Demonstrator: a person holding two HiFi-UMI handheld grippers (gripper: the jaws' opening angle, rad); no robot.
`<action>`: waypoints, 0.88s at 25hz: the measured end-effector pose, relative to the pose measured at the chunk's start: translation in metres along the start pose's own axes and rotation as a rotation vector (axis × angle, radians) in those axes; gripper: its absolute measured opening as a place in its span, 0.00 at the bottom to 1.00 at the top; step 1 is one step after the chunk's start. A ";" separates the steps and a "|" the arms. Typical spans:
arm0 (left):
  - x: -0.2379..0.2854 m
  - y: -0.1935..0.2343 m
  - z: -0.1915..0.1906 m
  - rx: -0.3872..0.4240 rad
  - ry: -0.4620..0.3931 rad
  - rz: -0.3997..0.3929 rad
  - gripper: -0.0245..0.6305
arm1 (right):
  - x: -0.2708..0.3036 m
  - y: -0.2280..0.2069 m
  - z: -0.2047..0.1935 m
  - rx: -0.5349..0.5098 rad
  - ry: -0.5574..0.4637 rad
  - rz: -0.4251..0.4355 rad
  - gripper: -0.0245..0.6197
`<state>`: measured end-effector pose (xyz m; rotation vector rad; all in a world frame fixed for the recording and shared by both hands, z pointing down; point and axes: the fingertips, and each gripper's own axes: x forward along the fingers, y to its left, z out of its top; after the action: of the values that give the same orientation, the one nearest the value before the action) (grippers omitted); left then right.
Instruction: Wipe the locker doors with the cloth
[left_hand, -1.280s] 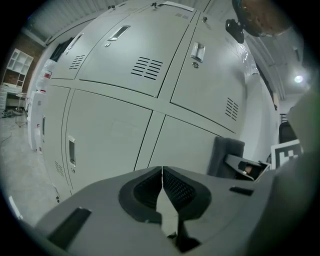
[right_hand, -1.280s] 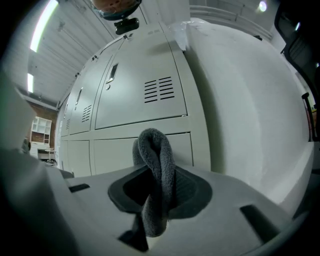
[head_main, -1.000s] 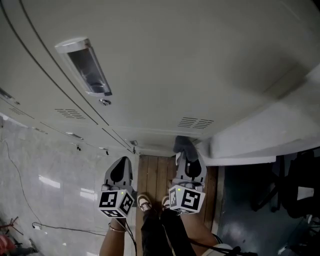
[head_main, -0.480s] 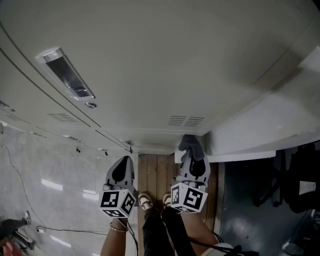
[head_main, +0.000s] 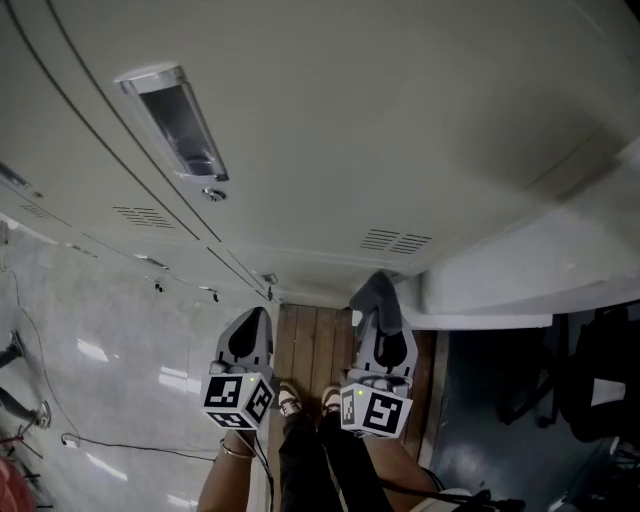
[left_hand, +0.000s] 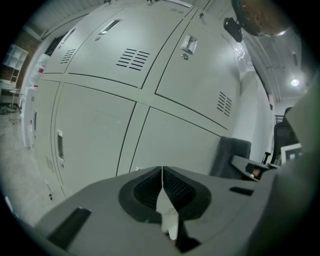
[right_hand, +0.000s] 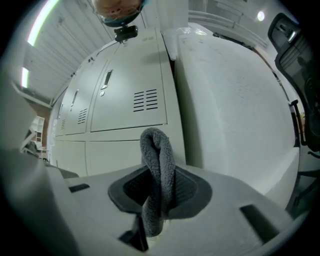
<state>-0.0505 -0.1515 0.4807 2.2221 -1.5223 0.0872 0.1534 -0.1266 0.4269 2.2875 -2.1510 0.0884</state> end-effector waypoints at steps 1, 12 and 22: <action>-0.002 0.003 0.000 -0.005 -0.001 0.007 0.05 | -0.001 0.007 0.000 -0.006 0.002 0.019 0.15; -0.053 0.082 0.007 -0.056 -0.051 0.170 0.05 | -0.003 0.120 -0.006 0.016 0.018 0.248 0.15; -0.113 0.196 0.001 -0.115 -0.082 0.344 0.05 | 0.004 0.260 -0.037 0.009 0.048 0.455 0.15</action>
<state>-0.2713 -0.1109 0.5097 1.8779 -1.8921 0.0128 -0.1070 -0.1449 0.4536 1.7341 -2.5992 0.1498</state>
